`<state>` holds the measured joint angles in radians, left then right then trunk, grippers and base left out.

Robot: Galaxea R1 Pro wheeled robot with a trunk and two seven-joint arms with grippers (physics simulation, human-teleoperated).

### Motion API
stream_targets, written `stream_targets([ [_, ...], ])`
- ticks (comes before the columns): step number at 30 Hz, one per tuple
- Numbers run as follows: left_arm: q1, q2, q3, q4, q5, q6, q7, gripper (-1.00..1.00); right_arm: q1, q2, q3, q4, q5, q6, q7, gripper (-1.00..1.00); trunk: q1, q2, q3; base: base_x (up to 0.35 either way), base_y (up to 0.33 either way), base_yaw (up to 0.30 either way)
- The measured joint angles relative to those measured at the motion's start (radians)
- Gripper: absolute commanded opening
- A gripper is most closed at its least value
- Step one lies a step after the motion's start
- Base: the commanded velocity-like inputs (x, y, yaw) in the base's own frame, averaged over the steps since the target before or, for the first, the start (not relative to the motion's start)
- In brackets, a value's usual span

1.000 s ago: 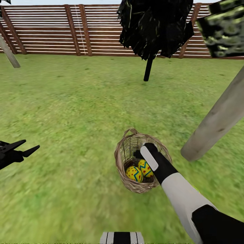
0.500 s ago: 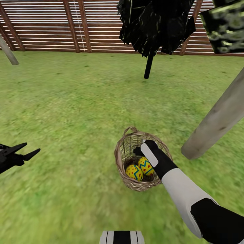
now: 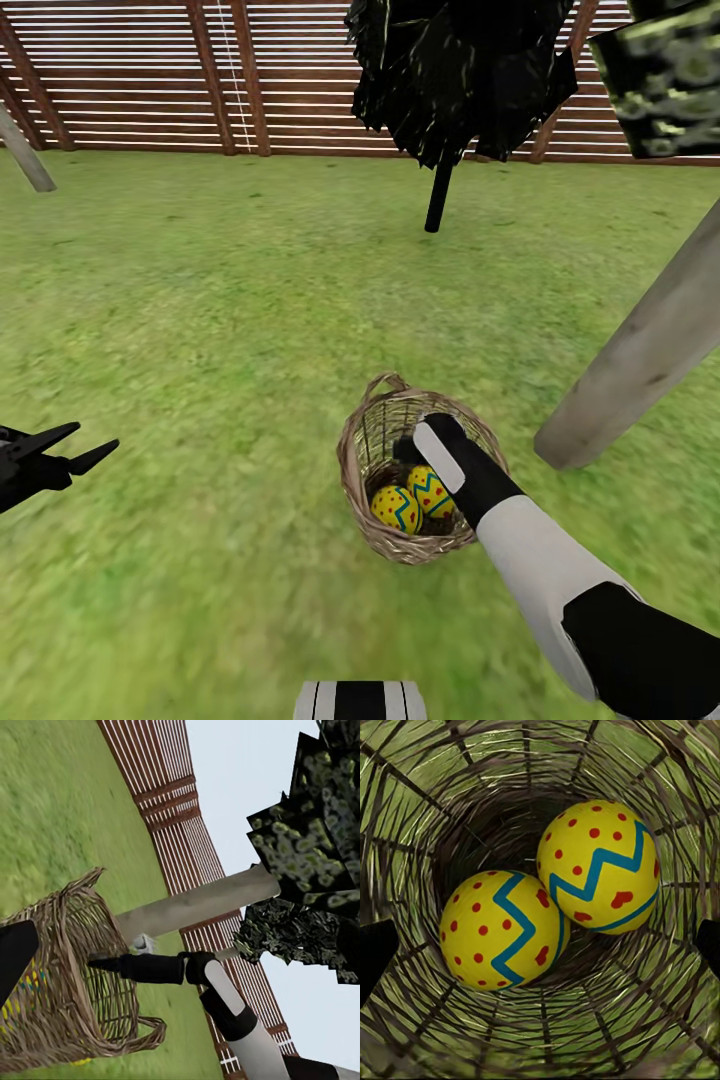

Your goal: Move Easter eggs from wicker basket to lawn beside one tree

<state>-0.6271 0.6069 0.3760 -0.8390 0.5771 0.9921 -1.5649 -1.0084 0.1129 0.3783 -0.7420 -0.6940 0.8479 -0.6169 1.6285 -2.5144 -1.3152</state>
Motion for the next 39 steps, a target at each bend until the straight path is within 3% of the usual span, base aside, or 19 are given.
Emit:
stream_targets([
  [5, 0.0, 0.0, 0.0, 0.0, -0.001, -0.001, 0.0, 1.0, -0.086, -0.005, 0.042, 0.085, 0.005, 0.06, 0.012, 1.0, 0.0, 0.0, 0.0, 0.0, 0.0, 0.0],
  [7, 0.0, -0.001, 0.0, 0.0, 0.0, -0.001, 0.0, 1.0, -0.146, -0.007, 0.092, 0.186, 0.008, 0.065, 0.087, 1.0, 0.0, 0.0, 0.0, 0.0, 0.0, 0.0],
  [9, 0.0, -0.001, 0.0, 0.0, 0.001, -0.001, 0.0, 1.0, -0.17, -0.007, 0.137, 0.23, 0.021, 0.063, 0.163, 1.0, 0.0, 0.0, 0.0, 0.0, 0.0, 0.0],
  [11, 0.0, -0.001, 0.0, 0.0, 0.001, 0.0, 0.0, 1.0, -0.185, -0.008, 0.203, 0.258, 0.073, 0.057, 0.257, 1.0, 0.0, 0.0, 0.0, 0.0, 0.0, 0.0],
  [14, 0.0, -0.001, 0.0, 0.0, 0.003, -0.001, 0.0, 1.0, -0.195, -0.003, 0.253, 0.277, 0.212, 0.027, 0.34, 1.0, 0.0, 0.0, 0.0, 0.0, 0.0, 0.0],
  [15, 0.0, -0.001, 0.0, 0.0, 0.003, 0.0, 0.0, 1.0, -0.199, -0.002, 0.26, 0.285, 0.252, 0.013, 0.353, 1.0, 0.0, 0.0, 0.0, 0.0, 0.0, 0.0],
  [17, 0.0, -0.001, 0.0, 0.0, 0.003, 0.0, 0.0, 1.0, -0.211, -0.001, 0.264, 0.299, 0.281, -0.002, 0.364, 1.0, 0.0, 0.0, 0.0, 0.0, 0.0, 0.0],
  [21, 0.0, -0.003, 0.0, 0.0, 0.003, 0.0, 0.0, 1.0, -0.239, -0.003, 0.267, 0.345, 0.297, -0.025, 0.44, 1.0, 0.001, 0.0, -0.004, 0.0, 0.0, 0.0],
  [25, 0.0, -0.003, 0.0, 0.0, 0.003, 0.0, 0.0, 1.0, -0.268, -0.006, 0.273, 0.407, 0.314, -0.095, 0.535, 1.0, 0.002, -0.001, -0.019, 0.0, 0.0, 0.0],
  [35, 0.0, -0.002, 0.0, 0.0, 0.003, 0.0, 0.0, 1.0, -0.273, -0.012, 0.271, 0.409, 0.324, -0.157, 0.548, 1.0, 0.007, -0.003, -0.058, 0.0, 0.0, 0.0],
  [39, 0.0, -0.001, 0.0, 0.0, 0.003, 0.0, 0.0, 1.0, -0.273, -0.031, 0.27, 0.414, 0.323, -0.174, 0.541, 1.0, 0.009, -0.004, -0.073, 0.0, 0.0, 0.0],
])
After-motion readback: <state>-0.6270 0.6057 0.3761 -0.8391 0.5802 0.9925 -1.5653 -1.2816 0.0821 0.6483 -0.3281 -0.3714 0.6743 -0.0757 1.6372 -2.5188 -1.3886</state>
